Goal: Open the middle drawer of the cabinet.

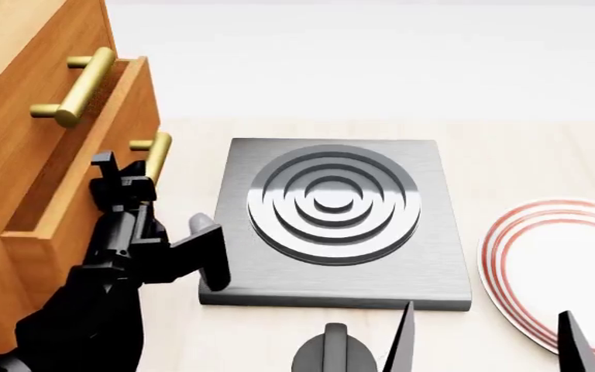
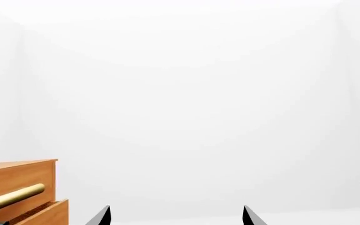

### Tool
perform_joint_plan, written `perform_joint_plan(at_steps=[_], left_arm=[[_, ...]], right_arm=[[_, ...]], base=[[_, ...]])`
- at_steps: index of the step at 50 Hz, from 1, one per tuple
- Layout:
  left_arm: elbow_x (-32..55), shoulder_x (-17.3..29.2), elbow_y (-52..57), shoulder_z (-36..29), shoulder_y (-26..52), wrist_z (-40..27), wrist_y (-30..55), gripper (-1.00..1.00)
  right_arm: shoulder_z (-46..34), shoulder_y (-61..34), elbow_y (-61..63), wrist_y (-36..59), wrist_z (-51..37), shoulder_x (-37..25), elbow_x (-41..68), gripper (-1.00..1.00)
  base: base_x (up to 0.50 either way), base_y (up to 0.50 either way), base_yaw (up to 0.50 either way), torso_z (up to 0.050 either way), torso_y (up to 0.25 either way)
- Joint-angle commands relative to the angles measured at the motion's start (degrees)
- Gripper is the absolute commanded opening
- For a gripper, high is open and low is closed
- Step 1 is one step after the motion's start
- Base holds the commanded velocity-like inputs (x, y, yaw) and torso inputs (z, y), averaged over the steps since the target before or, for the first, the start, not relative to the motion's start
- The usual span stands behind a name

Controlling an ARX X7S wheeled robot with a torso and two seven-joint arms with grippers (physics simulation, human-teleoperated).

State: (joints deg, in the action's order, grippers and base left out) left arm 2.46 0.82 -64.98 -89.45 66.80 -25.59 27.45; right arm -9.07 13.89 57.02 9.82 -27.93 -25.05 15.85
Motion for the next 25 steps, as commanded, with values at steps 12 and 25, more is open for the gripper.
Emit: perform_joint_plan(at_steps=[12,25], left_arm=[[-3.71,-0.82,10.13,-0.70,-0.52,0.24,2.54,-1.00],[-5.34,-0.82,15.17,-0.77,-0.71,1.02,4.11,-1.00]], right_arm=[[0.16,0.07,0.60,-0.24,-1.09,-1.00,0.84,1.00],[0.25,0.15,0.65,-0.64,-1.69,-1.60,1.22,1.00]], base=[[-0.01,0.00,0.00,0.000,0.000],[-0.01,0.00,0.00,0.000,0.000]])
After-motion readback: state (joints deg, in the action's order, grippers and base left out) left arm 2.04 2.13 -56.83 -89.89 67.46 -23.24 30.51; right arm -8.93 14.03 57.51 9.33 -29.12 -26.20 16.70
